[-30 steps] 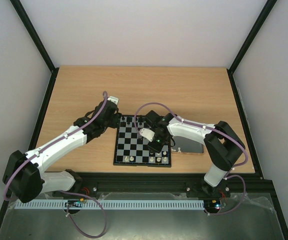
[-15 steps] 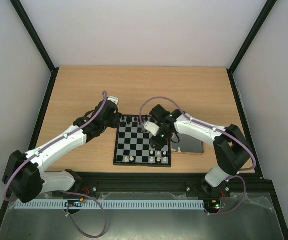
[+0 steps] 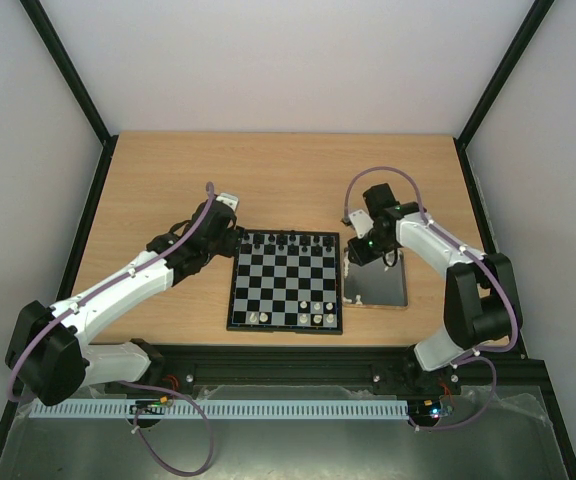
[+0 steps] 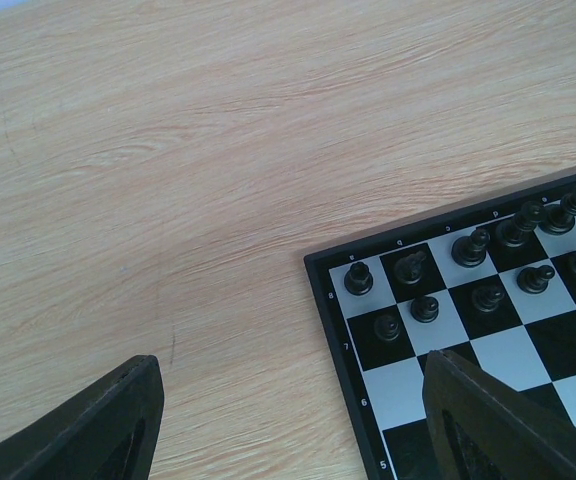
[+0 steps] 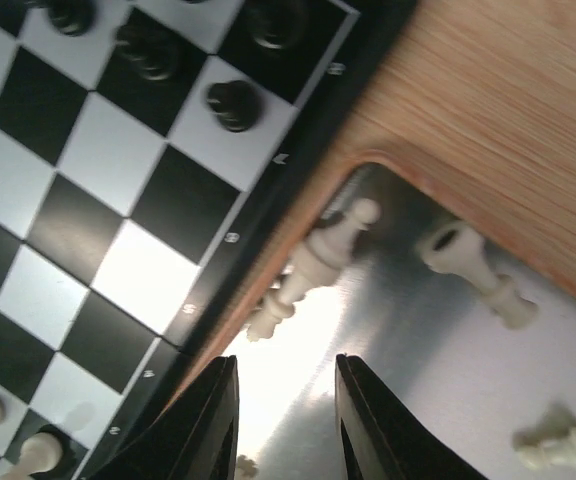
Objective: Set up the chess pieces on the board
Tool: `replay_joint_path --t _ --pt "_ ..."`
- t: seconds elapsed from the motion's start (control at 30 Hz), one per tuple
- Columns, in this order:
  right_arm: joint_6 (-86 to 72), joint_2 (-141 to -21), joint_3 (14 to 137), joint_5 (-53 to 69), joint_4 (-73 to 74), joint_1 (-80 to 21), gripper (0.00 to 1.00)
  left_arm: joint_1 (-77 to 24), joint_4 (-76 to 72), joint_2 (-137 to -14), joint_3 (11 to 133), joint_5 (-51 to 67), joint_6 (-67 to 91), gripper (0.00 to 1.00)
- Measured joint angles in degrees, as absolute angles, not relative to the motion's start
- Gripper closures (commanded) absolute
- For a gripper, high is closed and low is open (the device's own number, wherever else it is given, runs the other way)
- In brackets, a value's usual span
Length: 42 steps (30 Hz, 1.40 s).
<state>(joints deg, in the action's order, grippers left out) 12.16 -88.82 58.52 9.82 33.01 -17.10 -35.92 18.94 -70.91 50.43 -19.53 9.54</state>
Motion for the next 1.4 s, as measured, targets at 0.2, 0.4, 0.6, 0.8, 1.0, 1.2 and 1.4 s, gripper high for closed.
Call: replay_joint_path --t 0.2,0.4,0.6,0.8,1.0,1.2,1.4 --pt "11.5 -90.2 58.5 7.0 31.6 -11.8 0.74 -35.9 18.9 -70.9 50.4 -19.1 9.6 0.26" --pt "13.0 -90.9 58.3 1.6 31.2 -10.1 0.70 -35.9 18.9 -70.9 50.4 -18.8 9.6 0.25" --pt "28.2 -88.1 57.0 -0.1 33.6 -10.1 0.64 -35.9 18.9 -71.0 50.4 -18.0 9.6 0.25" --pt "54.1 -82.8 55.7 -2.6 35.5 -10.1 0.58 -35.9 18.9 -71.5 50.4 -17.6 9.5 0.25" --pt "72.7 -84.8 55.7 -5.2 36.2 -10.1 0.57 -35.9 18.9 -71.5 50.4 -17.6 9.5 0.25" --pt "82.1 -87.6 55.1 -7.8 33.2 -10.1 0.58 -35.9 19.0 -71.9 50.4 -17.6 9.5 0.25" --pt "86.7 -90.2 54.3 -9.5 31.2 -10.1 0.61 -35.9 19.0 -72.3 50.4 -17.6 9.4 0.25"
